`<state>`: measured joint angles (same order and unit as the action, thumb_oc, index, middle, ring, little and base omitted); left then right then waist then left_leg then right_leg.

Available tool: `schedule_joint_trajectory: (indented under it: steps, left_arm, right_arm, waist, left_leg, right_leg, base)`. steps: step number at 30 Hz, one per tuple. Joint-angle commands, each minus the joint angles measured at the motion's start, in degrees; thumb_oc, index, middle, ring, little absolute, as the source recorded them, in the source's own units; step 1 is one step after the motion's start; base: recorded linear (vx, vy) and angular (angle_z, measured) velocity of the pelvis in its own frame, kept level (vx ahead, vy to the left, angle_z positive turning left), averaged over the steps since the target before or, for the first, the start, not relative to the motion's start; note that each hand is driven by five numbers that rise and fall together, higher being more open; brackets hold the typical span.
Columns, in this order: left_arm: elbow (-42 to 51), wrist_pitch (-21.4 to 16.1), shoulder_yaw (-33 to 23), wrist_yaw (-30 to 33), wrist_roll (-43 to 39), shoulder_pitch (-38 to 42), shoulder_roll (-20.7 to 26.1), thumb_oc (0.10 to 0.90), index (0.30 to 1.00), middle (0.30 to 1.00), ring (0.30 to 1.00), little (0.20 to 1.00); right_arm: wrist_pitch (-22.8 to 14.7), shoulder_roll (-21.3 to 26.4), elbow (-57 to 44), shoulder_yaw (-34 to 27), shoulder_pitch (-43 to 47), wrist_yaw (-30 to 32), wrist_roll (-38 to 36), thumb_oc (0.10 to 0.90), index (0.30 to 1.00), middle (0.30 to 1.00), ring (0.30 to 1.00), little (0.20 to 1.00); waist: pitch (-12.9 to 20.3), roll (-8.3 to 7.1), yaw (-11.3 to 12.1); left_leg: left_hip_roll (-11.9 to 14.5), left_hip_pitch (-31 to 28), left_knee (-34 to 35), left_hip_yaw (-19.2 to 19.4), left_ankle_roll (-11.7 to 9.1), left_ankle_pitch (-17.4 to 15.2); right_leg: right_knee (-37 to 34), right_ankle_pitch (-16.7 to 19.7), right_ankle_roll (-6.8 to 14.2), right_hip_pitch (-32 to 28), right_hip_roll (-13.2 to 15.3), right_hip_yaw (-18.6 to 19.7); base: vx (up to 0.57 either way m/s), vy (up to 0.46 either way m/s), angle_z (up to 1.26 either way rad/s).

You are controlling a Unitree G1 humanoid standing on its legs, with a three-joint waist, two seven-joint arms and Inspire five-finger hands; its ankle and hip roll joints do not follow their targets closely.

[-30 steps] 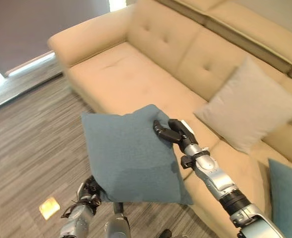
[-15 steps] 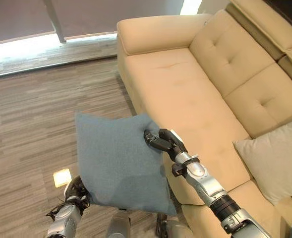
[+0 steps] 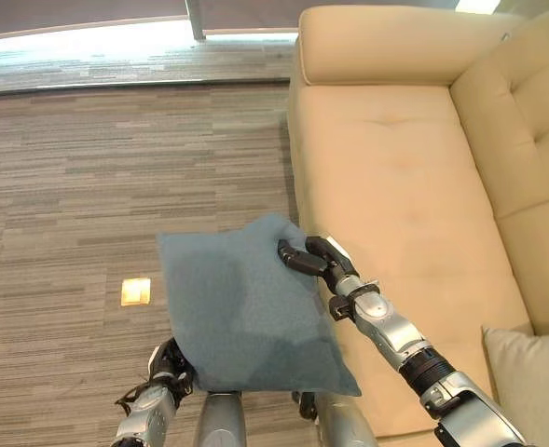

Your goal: Pick up all the scattered cushions and arrange them neatly on the sofa.

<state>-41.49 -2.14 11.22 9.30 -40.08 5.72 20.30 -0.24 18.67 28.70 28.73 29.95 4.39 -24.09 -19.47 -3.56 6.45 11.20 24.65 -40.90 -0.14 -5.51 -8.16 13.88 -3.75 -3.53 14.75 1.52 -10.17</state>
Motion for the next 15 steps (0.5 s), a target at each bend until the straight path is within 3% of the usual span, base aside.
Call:
schedule_joint_trajectory:
  steps: [1,2,3,4,6,8,10,12,13,15]
  left_arm:
    - [13.6,-6.7,3.1,-3.8,1.9,11.2,-1.0,0.400,0.300,0.300,0.300,0.300]
    - [13.6,-6.7,3.1,-3.7,1.9,11.1,-1.0,0.400,0.300,0.300,0.300,0.300]
    - [13.7,-6.7,3.1,-3.6,2.0,11.0,-0.9,0.400,0.300,0.300,0.300,0.300]
    - [12.7,-7.0,2.8,-2.7,2.3,11.4,-0.9,0.400,0.300,0.300,0.300,0.300]
    - [12.9,-7.1,2.8,-2.5,2.6,10.7,-0.6,0.400,0.300,0.300,0.300,0.300]
    - [13.0,-6.7,2.9,-3.1,2.8,9.8,-0.6,0.400,0.300,0.300,0.300,0.300]
    - [12.1,-6.0,3.2,-3.5,3.9,9.3,-0.4,0.400,0.300,0.300,0.300,0.300]
    - [11.7,-5.7,3.3,-3.1,4.0,8.9,-0.2,0.400,0.300,0.300,0.300,0.300]
    - [11.7,-5.7,3.3,-3.1,4.0,8.9,-0.2,0.400,0.300,0.300,0.300,0.300]
    - [11.2,-5.4,4.0,-2.5,4.7,9.3,0.0,0.400,0.300,0.300,0.300,0.300]
  right_arm:
    - [-4.5,-7.9,-6.0,7.5,2.6,-4.1,-0.2,0.400,0.300,0.300,0.300,0.300]
    - [-4.5,-8.0,-5.9,7.6,2.5,-4.1,-0.2,0.400,0.300,0.300,0.300,0.300]
    - [-4.6,-8.0,-5.5,7.5,2.4,-4.0,-0.1,0.400,0.300,0.300,0.300,0.300]
    - [-4.9,-8.3,-4.5,7.3,2.0,-3.5,0.3,0.400,0.300,0.300,0.300,0.300]
    - [-4.8,-8.5,-3.6,6.7,1.6,-3.4,0.5,0.400,0.300,0.300,0.300,0.300]
    - [-4.5,-9.0,-4.0,6.6,0.2,-3.9,0.5,0.400,0.300,0.300,0.300,0.300]
    - [-4.0,-9.8,-4.6,6.3,-1.1,-4.6,0.9,0.400,0.300,0.300,0.300,0.300]
    - [-3.6,-10.1,-5.2,6.3,-0.8,-5.1,1.9,0.400,0.300,0.300,0.300,0.300]
    - [-3.6,-10.1,-5.2,6.3,-0.8,-5.1,1.9,0.400,0.300,0.300,0.300,0.300]
    - [-3.4,-10.3,-6.1,5.7,-0.3,-4.6,2.5,0.400,0.300,0.300,0.300,0.300]
  waist:
    - [-0.2,-2.90,3.5]
    - [-0.2,-2.92,3.6]
    - [-0.2,-2.97,4.6]
    - [0.3,-3.27,6.5]
    - [1.1,-4.17,8.4]
    - [2.6,-4.88,8.7]
    - [3.7,-6.55,8.5]
    - [4.1,-7.68,7.9]
    - [4.2,-7.62,8.0]
    - [4.4,-7.01,6.5]
  left_leg:
    - [2.3,2.9,13.3,2.5,1.4,6.2]
    - [2.2,2.3,12.6,2.1,0.8,4.3]
    - [2.0,3.0,19.3,0.9,0.4,9.1]
    - [2.4,5.2,27.5,-2.3,-1.4,13.4]
    - [2.1,7.1,29.8,-4.6,-2.1,14.4]
    - [1.7,6.1,28.2,-3.7,-1.7,15.0]
    - [0.3,4.4,26.0,-2.5,-0.4,13.6]
    - [-1.4,1.9,25.2,-1.4,1.4,11.1]
    - [-1.3,1.9,25.4,-1.4,1.4,11.3]
    - [-1.9,-4.6,27.3,0.7,3.5,8.0]
  right_leg:
    - [-5.7,-3.5,6.0,-9.1,0.3,0.2]
    - [-5.6,-4.7,6.3,-9.9,0.3,0.5]
    - [-6.0,-4.1,6.5,-10.3,-0.1,0.7]
    - [-6.9,-5.4,7.2,-13.7,-0.6,1.7]
    - [-7.0,-7.4,7.8,-17.1,-0.7,3.3]
    - [-5.2,-8.2,8.9,-18.6,0.2,4.0]
    - [0.3,-4.8,10.8,-17.7,1.8,4.7]
    - [8.4,2.2,12.7,-15.9,2.9,5.7]
    - [8.3,2.4,12.7,-15.8,2.8,5.7]
    - [16.6,8.0,13.7,-10.9,3.4,4.4]
  base:
    - [0.33,0.087,0.00]
    - [0.39,0.141,-0.19]
    - [0.52,0.217,-0.33]
    - [0.63,0.313,-0.27]
    - [0.70,0.324,-0.32]
    - [0.60,0.323,-0.62]
    - [0.51,0.310,-0.48]
    - [0.40,0.257,-0.42]
    - [0.28,0.204,0.06]
    - [0.39,0.250,0.12]
